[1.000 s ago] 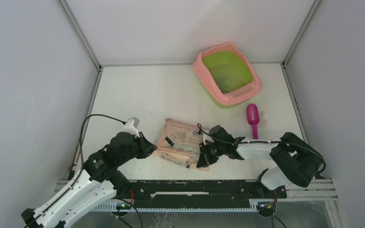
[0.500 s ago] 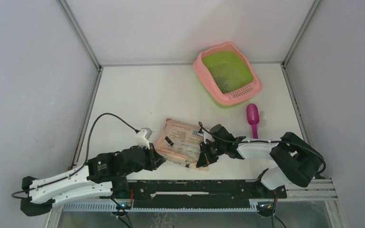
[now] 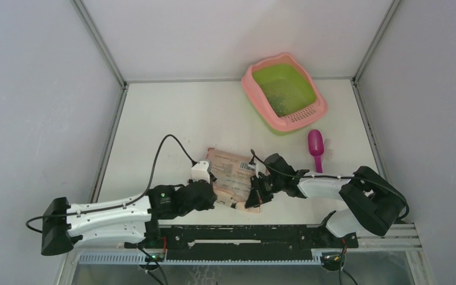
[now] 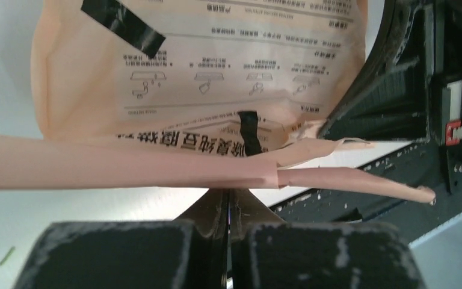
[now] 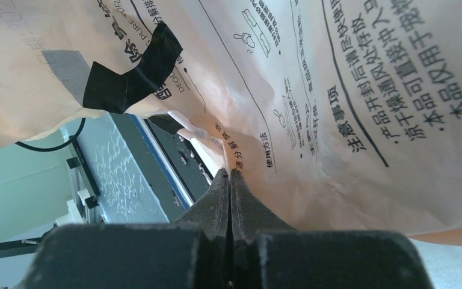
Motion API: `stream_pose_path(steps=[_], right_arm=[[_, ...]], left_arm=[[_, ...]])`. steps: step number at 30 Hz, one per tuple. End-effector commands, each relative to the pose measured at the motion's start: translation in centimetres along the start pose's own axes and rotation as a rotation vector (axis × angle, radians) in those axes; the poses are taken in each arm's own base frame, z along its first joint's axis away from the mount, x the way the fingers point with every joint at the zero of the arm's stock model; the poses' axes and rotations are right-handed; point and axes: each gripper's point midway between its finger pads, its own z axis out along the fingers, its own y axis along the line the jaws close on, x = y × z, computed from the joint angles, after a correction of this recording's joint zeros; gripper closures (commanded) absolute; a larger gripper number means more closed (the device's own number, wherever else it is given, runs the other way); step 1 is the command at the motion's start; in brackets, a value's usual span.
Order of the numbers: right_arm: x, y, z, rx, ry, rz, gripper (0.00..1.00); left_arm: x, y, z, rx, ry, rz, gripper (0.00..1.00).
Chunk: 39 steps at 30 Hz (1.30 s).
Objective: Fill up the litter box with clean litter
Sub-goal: Close the cat litter bag at the center of the board.
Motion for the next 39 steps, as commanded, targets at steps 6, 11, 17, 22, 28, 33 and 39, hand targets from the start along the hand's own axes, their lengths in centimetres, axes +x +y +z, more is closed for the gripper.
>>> stream_pose_path(steps=[6,11,17,22,28,33,39], right_arm=[[-2.0,1.4,-0.4,-0.055,-0.056,-0.031,1.00],[-2.3,1.2,-0.5,-0.059,-0.063,-0.014,1.00],[-2.7,0.0,-1.1,-0.024,-0.077,0.022,1.00],[-3.4,-0.6,-2.1,0.003,-0.112,0.039,0.87],[-4.7,0.3,-5.1,0.030,-0.215,0.047,0.74],[-6.3,1.0,-10.1,0.111,-0.393,0.063,0.66],[-6.4,2.2,-13.7,0.110,-0.515,0.117,0.52]], left_arm=[[-2.4,-2.0,3.5,0.041,-0.057,-0.006,1.00],[-1.5,-2.6,5.3,0.028,0.012,0.022,1.00],[1.3,-0.5,7.4,-0.075,0.089,0.031,1.00],[1.3,1.7,8.6,-0.144,0.076,-0.007,1.00],[0.3,1.8,10.2,-0.179,0.079,0.008,1.00],[-0.8,1.5,10.7,-0.150,0.073,-0.021,1.00],[-2.1,1.9,11.1,-0.122,0.075,-0.051,1.00]])
